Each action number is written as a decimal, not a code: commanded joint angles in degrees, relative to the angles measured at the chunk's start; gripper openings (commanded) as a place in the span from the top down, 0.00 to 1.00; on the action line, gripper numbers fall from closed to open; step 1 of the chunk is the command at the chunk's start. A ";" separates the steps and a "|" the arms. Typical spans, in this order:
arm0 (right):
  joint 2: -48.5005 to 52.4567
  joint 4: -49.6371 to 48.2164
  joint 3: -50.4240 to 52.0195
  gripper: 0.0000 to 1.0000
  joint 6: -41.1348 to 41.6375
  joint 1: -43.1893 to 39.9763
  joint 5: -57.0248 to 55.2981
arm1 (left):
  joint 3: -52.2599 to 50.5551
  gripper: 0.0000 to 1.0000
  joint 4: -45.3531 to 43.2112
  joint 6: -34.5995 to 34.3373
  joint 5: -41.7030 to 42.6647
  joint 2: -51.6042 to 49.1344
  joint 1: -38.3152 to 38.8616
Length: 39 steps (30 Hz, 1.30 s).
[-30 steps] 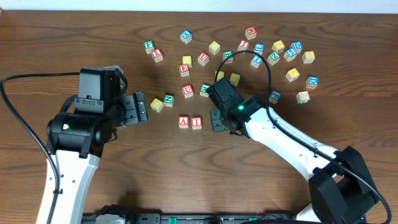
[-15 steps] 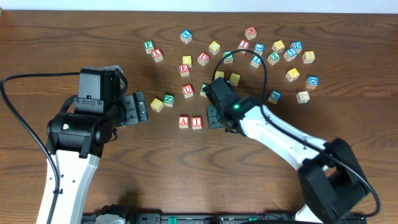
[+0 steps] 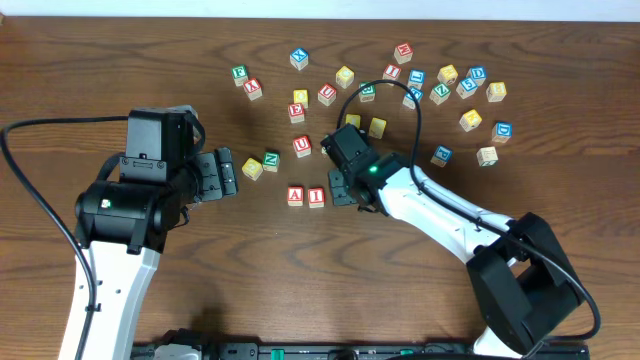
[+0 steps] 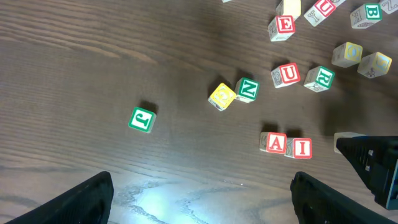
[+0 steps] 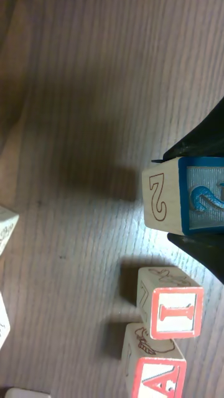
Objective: Spell out AI2
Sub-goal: 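Lower the 2 block right of the I block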
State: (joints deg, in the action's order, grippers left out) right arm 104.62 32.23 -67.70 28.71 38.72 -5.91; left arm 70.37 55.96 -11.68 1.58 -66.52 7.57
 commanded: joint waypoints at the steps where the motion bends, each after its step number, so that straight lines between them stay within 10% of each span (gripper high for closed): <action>1: 0.52 -0.59 -1.20 0.97 0.42 1.73 -0.72 | 0.04 0.11 0.15 0.72 0.17 0.31 -0.26; 39: 5.11 -3.34 -1.18 0.97 1.51 4.13 -2.10 | 0.04 0.11 0.15 0.72 0.17 0.31 -0.26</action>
State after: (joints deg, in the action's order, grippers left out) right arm 108.40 29.19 -67.77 29.17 42.35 -7.33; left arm 70.37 55.96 -11.68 1.58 -66.52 7.57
